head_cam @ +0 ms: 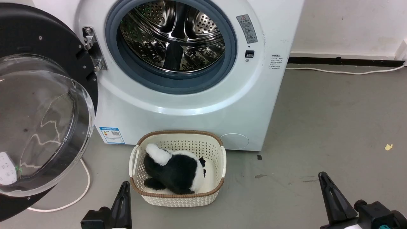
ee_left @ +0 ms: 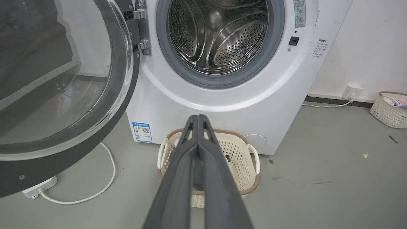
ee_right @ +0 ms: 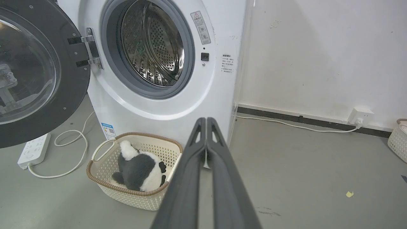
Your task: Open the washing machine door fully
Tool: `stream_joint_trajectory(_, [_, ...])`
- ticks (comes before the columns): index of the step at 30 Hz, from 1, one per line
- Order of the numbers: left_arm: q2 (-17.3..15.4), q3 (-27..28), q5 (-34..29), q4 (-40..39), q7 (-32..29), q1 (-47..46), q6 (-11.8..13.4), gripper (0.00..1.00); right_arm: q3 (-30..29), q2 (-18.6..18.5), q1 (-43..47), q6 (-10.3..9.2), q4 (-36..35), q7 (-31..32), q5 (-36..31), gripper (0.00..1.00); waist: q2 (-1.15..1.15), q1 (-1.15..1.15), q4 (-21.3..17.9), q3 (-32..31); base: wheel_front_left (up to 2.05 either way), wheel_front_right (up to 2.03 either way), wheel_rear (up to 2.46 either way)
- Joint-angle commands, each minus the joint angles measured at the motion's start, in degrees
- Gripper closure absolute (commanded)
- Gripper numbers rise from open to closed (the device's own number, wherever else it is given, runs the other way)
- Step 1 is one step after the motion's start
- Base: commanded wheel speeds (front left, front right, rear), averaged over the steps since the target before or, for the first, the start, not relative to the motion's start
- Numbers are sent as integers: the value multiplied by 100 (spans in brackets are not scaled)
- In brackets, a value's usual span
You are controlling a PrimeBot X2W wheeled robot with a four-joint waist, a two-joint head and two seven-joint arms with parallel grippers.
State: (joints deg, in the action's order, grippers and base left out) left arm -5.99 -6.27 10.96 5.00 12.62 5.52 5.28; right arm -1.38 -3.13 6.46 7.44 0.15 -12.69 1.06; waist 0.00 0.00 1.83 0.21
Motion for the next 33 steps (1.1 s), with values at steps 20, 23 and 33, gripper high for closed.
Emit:
stream_joint_trajectory(20, [88, 141, -254, -122, -245, -167, -120, 100, 32, 8, -187, 1, -4, 247, -32, 100, 0, 0, -34, -4, 0, 0, 0])
stream_joint_trajectory(23, [95, 158, -283, -135, -280, -180, -134, 100, 36, 8, -203, 1, -4, 283, -34, 100, 0, 0, -39, -5, 0, 0, 0])
stream_joint_trajectory(33, [121, 214, -380, -179, -397, -225, -181, 100, 48, 10, -256, 2, -5, 401, -43, 100, 0, 0, -57, -7, 0, 0, 0])
